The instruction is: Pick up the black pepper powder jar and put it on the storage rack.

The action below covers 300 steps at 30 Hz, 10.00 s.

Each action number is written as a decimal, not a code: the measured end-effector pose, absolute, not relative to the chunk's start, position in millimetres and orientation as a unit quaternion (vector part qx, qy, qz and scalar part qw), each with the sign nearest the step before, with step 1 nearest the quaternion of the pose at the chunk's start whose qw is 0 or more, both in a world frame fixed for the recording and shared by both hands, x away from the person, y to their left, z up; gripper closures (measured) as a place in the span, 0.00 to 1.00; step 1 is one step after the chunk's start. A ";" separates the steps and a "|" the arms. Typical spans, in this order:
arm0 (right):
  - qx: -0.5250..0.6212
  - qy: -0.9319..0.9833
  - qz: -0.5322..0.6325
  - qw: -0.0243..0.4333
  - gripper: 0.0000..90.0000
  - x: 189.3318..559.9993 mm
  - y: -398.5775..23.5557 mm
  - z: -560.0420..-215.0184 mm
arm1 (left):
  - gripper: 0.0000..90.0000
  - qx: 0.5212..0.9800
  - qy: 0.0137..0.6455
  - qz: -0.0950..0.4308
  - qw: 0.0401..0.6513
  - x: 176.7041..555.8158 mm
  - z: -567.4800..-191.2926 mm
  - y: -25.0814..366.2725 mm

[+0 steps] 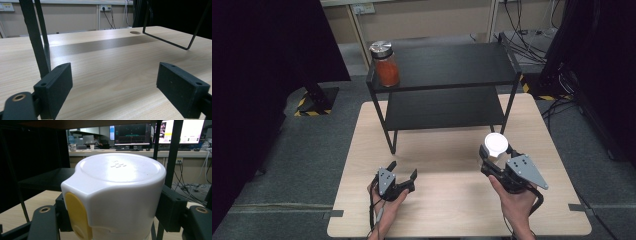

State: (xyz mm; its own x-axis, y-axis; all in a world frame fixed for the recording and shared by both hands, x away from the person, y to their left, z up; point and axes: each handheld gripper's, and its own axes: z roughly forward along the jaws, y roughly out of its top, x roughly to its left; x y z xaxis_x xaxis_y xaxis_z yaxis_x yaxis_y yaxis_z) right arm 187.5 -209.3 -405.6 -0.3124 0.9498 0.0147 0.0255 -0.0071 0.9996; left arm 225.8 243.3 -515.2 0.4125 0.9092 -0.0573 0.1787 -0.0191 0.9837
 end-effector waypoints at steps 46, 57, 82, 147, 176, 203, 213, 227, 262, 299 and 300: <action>0.407 0.525 0.612 0.430 0.34 229.2 -201.4 -336.3 | 0.14 0.631 0.431 0.331 0.554 225.5 -515.5 242.8; 0.406 0.518 0.616 0.432 0.34 235.6 -199.3 -326.0 | 0.14 0.632 0.430 0.332 0.553 225.4 -515.5 242.5; 0.405 0.508 0.616 0.445 0.34 252.4 -193.9 -300.6 | 0.14 0.633 0.429 0.334 0.552 224.9 -515.5 241.9; 0.435 0.500 0.584 0.469 0.34 335.7 -161.7 -202.6 | 0.15 0.636 0.424 0.335 0.551 225.0 -515.3 242.2; 0.481 0.508 0.537 0.471 0.34 376.1 -161.4 -195.0 | 0.15 0.638 0.420 0.335 0.551 225.1 -515.6 241.1; 0.478 0.515 0.534 0.470 0.34 378.3 -162.2 -199.2 | 0.15 0.640 0.416 0.336 0.552 224.7 -515.9 240.0; 0.472 0.510 0.544 0.470 0.24 375.3 -164.7 -199.0 | 0.15 0.640 0.416 0.337 0.551 224.7 -515.8 239.8; 0.462 0.527 0.547 0.458 0.15 363.6 -177.3 -203.7 | 0.15 0.641 0.415 0.336 0.552 224.7 -515.8 239.4; 0.410 0.559 0.573 0.438 0.13 286.8 -208.8 -270.3 | 0.15 0.640 0.416 0.336 0.552 224.3 -515.8 239.1; 0.403 0.587 0.576 0.401 0.13 238.7 -229.0 -351.0 | 0.15 0.639 0.416 0.338 0.552 224.2 -516.1 238.7; 0.404 0.588 0.576 0.399 0.13 237.9 -229.5 -353.3 | 0.15 0.639 0.417 0.337 0.552 224.2 -516.2 238.8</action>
